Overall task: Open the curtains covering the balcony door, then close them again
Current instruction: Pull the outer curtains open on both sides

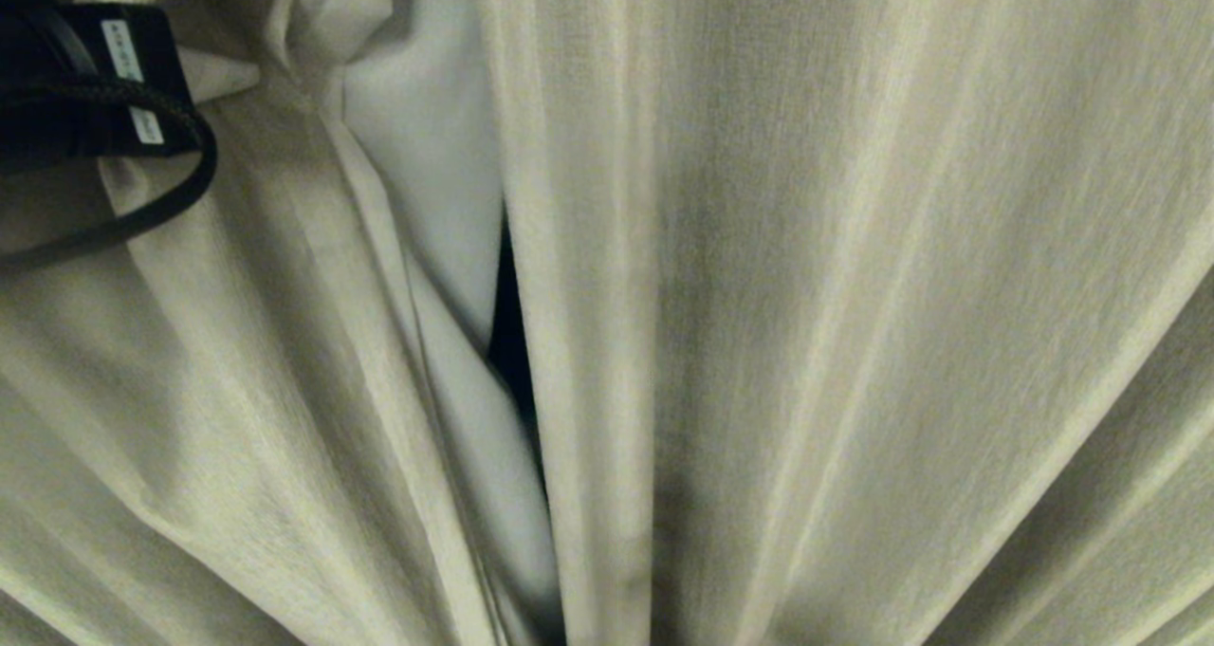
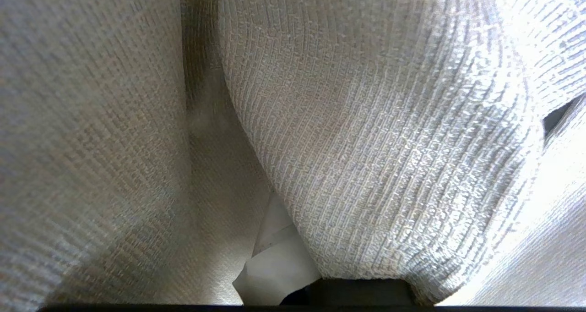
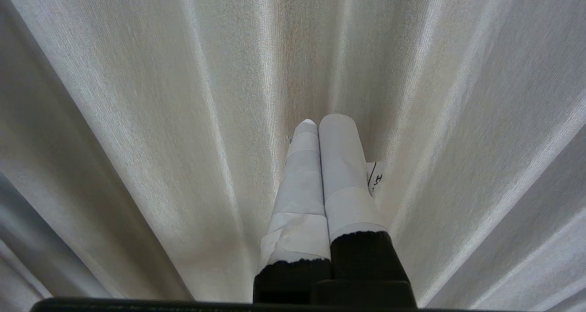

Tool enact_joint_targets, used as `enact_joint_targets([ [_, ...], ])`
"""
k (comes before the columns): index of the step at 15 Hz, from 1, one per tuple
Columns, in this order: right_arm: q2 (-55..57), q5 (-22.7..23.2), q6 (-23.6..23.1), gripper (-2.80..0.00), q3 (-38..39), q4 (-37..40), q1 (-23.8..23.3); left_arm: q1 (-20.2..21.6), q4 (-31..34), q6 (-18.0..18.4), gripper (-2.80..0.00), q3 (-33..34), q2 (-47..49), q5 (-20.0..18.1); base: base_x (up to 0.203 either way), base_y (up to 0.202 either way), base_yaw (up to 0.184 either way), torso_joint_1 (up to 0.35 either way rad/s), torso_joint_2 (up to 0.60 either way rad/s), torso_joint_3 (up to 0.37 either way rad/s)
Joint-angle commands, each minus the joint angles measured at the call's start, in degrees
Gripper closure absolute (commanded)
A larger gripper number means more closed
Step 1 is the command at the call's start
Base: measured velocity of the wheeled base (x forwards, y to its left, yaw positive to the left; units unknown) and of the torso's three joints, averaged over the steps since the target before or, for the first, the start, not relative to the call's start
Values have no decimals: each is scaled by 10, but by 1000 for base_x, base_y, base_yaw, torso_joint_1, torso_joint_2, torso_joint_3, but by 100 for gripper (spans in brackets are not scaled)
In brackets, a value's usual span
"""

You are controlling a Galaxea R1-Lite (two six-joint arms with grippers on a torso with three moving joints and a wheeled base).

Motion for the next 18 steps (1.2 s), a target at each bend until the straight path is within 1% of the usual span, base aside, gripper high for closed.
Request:
enact_joint_targets([
  [1,1,1,0,0,0,0,0,-1,0,0,0,4,2,1,0,0,0,0,0,0],
  [9,1,0,0,0,0,0,0,-13,0,-2,0,9,-5,1,0,0,0,0,0,0],
  [10,1,0,0,0,0,-1,0,-14,0,-2,-280,11,-5,1,0,0,0,0,0,0],
  [18,1,0,0,0,0,0,0,-22,0,-3,-280,13,-5,-1,0,0,0,0,0,0],
])
